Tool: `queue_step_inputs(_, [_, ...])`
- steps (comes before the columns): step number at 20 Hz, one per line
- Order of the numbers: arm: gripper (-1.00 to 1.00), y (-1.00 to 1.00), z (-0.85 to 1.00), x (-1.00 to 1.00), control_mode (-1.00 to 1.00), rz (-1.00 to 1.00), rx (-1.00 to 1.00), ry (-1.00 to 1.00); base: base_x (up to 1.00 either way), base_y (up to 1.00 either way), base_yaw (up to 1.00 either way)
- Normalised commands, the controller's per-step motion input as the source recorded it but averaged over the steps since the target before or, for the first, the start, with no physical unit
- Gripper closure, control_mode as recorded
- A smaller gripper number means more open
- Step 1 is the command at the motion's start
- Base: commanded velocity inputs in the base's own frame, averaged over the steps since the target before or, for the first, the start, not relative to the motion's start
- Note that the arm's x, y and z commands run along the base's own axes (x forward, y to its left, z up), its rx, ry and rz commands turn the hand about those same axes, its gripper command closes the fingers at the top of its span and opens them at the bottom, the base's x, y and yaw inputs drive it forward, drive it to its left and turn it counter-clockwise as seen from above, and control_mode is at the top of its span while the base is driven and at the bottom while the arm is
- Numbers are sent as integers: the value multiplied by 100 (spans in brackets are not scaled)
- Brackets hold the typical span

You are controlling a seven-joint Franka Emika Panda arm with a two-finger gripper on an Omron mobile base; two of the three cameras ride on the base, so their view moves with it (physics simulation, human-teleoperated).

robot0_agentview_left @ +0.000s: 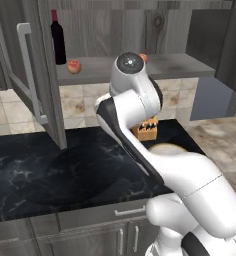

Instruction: Open the cabinet. Pick the peach and peach from the cabinet and place them into the bowl. Then close the cabinet.

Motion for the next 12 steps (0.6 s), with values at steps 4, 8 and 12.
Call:
queue_step_inputs(4, [-100,24,26,1,-100,0,6,0,0,0,0])
queue_step_inputs(8, [-100,15,9,16,-100,0,7,-2,0,0,0])
queue_step_inputs(12, [-100,15,0,24,-100,0,5,-11,0,0,0])
